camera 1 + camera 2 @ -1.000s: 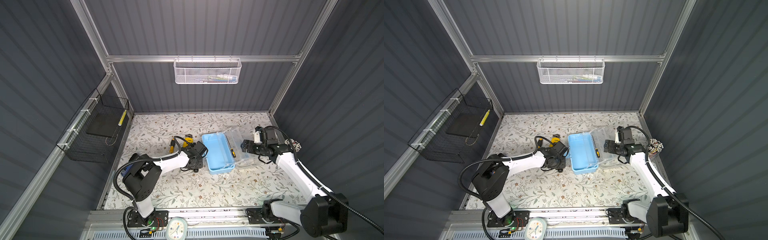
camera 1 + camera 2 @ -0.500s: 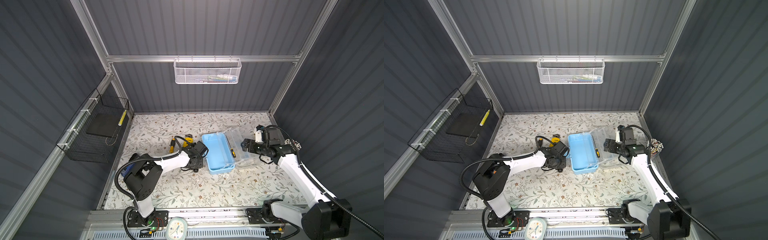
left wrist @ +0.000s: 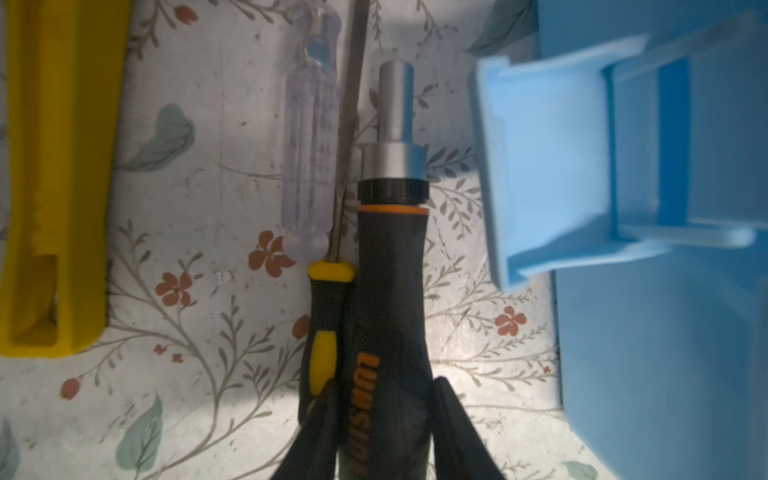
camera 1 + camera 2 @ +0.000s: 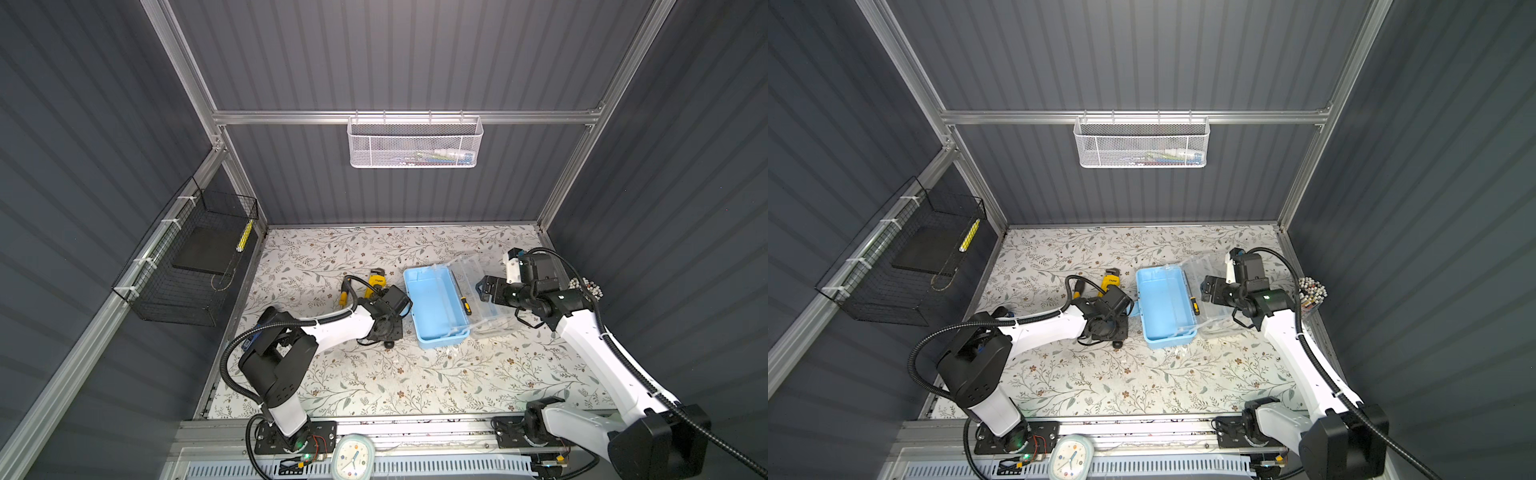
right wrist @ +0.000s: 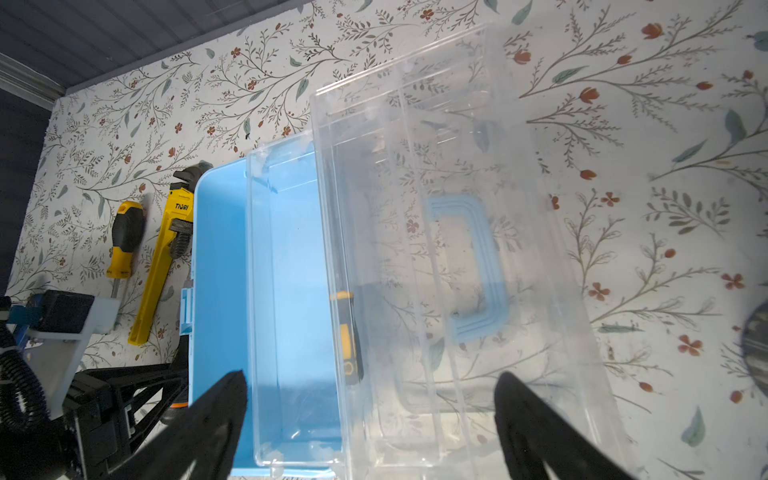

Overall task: Pack the tool kit
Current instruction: 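Lift the ratchet screwdriver with the left gripper toward the box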

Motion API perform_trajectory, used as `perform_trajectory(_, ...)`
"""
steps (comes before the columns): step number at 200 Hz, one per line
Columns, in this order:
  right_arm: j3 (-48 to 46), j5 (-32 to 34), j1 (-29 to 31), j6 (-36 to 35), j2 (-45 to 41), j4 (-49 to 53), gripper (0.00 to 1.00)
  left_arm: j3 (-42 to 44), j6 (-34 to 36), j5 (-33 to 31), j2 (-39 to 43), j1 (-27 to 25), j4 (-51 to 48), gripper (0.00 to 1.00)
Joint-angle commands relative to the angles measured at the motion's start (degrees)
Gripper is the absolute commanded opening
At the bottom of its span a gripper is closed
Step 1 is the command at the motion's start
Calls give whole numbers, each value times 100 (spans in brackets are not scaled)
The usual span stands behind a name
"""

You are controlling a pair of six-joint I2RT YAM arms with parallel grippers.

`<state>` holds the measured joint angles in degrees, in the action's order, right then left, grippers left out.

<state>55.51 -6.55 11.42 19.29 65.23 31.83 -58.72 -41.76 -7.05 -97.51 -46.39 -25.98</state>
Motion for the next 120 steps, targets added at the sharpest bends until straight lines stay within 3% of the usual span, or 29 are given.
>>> perform_trajectory(1, 94, 69, 9, 35, -56, 123, 94, 60, 50, 162, -190, 34, -51, 34)
perform_trajectory(38, 127, 71, 9, 29, 10, 107, 94, 65, 59, 226, -306, 34, -15, 47)
perform_trajectory(80, 171, 88, 9, 22, -2, 89, 95, -8, 89, 296, -528, 30, 29, 50)
perform_trajectory(94, 183, 126, 9, 13, -40, 110, 95, -4, 94, 296, -591, 32, 31, 46)
perform_trajectory(120, 215, 153, 10, -12, -72, 166, 95, 101, 54, 275, -463, 38, 83, 28)
